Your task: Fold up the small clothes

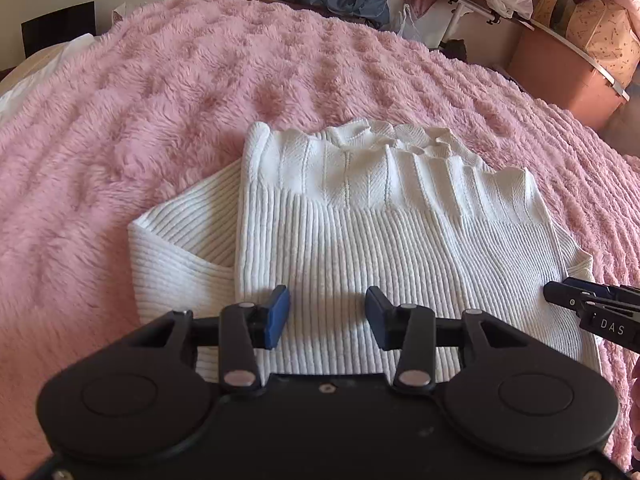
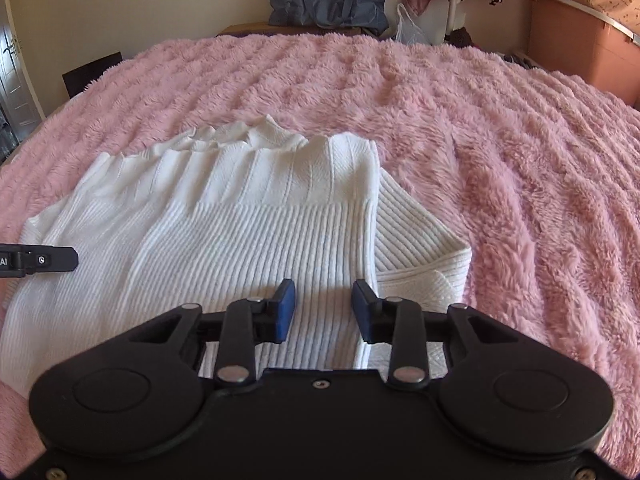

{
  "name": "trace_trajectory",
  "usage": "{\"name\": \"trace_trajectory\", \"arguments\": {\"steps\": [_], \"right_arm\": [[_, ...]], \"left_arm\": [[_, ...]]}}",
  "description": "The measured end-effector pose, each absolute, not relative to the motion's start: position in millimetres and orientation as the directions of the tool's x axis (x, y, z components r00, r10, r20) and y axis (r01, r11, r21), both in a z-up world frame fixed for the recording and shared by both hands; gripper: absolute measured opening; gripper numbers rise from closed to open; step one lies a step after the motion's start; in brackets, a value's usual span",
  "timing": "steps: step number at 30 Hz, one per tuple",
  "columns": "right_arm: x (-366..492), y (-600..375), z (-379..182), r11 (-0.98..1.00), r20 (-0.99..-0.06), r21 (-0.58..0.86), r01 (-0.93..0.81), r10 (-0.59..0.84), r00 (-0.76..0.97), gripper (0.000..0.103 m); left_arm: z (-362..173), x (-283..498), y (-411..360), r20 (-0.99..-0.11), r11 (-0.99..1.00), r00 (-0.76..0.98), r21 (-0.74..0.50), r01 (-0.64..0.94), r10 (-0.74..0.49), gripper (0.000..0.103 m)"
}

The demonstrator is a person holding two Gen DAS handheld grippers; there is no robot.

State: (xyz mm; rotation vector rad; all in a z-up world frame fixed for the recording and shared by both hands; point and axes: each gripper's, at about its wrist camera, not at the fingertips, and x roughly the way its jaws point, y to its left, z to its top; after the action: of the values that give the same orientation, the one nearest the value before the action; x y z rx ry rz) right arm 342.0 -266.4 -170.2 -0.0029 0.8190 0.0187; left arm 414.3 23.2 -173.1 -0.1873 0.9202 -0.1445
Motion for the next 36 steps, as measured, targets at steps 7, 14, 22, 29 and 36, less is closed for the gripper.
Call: {"name": "trace_trajectory", "arguments": {"steps": [7, 14, 22, 29, 36], "right_arm": [[337.7, -257.7, -168.7, 0.999, -0.71, -0.049, -0.015, -0.024, 0.704, 0.034], [296.6, -190.0, -136.0, 0.971, -0.645, -0.065, -0.232, 0.136, 0.752, 0.034], [240.7, -81.1, -149.1, 0.816, -0.67, -0.143, -0.559, 0.336, 0.662, 0.034], [231.2, -51.4, -169.4, 0.764, -0.707, -0.174, -0.621, 0.342, 0.619, 0.034], [229.6, -37.3, -182.8, 0.748, -0.702, -0.257, -0.612, 0.291, 0.65, 0.034]], "left_arm": [[-168.9, 411.9, 38.6, -0.743, 0.955, 0.615, -0.291, 0.058, -0.264, 0.045], [-114.2, 423.0, 90.3, -0.677, 0.954, 0.677, -0.266, 0.141, -0.289, 0.046], [-119.2, 466.9, 153.3, -0.687, 0.923, 0.634, -0.364, 0.122, -0.355, 0.046], [-147.2, 487.6, 147.5, -0.727, 0.932, 0.591, -0.334, 0.139, -0.349, 0.045], [-162.7, 501.8, 133.9, -0.712, 0.906, 0.569, -0.388, 0.169, -0.412, 0.045]]}}
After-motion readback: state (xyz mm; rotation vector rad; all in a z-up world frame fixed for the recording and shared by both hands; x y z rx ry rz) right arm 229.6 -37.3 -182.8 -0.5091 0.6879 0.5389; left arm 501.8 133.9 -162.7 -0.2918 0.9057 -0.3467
